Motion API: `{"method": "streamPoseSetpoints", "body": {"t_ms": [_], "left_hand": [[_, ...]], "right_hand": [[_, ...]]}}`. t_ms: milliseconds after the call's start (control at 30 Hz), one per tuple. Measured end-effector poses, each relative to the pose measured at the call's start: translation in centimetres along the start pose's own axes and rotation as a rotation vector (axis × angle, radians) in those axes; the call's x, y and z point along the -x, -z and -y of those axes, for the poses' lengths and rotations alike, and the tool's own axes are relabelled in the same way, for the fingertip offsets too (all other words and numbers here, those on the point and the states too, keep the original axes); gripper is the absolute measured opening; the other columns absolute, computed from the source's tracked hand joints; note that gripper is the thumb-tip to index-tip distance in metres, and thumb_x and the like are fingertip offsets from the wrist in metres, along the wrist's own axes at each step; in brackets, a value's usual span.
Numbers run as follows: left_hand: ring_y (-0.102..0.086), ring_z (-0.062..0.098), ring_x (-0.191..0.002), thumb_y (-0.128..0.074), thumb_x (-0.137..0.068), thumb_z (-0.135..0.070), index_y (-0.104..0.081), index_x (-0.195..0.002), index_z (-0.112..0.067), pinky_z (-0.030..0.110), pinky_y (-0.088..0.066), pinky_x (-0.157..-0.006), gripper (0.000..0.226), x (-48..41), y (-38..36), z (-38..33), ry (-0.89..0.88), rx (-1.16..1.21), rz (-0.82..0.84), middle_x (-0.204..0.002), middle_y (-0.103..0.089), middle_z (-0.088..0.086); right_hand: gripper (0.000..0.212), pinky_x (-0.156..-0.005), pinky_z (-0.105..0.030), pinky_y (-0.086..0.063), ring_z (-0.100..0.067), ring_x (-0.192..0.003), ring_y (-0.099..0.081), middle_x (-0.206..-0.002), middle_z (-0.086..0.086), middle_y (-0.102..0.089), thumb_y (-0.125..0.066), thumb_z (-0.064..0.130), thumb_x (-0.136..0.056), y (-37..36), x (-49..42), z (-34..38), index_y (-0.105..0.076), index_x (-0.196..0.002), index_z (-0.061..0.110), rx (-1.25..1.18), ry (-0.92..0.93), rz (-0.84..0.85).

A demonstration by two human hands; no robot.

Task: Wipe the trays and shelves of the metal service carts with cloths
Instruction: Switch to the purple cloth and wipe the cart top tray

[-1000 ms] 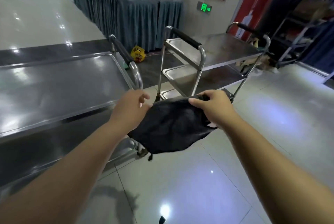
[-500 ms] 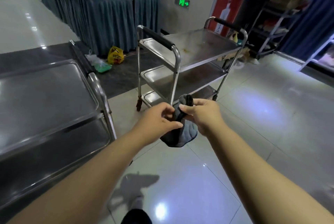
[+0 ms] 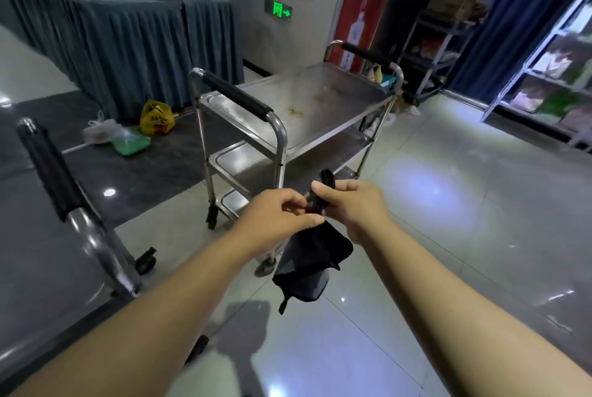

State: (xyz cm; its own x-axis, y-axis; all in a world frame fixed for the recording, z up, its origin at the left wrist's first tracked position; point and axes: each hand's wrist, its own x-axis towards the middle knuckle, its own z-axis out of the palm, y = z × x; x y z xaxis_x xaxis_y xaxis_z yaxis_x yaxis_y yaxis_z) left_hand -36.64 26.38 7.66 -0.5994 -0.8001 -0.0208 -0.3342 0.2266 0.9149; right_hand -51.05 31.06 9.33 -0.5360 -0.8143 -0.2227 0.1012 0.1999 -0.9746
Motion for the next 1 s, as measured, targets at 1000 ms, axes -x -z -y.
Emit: {"method": "streamPoseSetpoints", "body": {"t_ms": [1000], "left_hand": [[-0.065, 0.007, -0.072, -0.060, -0.089, -0.030, -0.069, -0.082, -0.023, 0.015, -0.050, -0.065, 0.013, -25.8, -10.4, -10.0, 0.015, 0.079, 0.137, -0.079, -0.070, -0.007]], "right_hand": [[0.046, -0.096, -0.041, -0.042, -0.029, -0.115, -0.048, -0.125, -0.006, -0.056, -0.068, 0.034, -0.083, 20.2, -24.6, 5.1, -0.055, -0.125, 0.021, 1.061, 0.448, -0.096]]}}
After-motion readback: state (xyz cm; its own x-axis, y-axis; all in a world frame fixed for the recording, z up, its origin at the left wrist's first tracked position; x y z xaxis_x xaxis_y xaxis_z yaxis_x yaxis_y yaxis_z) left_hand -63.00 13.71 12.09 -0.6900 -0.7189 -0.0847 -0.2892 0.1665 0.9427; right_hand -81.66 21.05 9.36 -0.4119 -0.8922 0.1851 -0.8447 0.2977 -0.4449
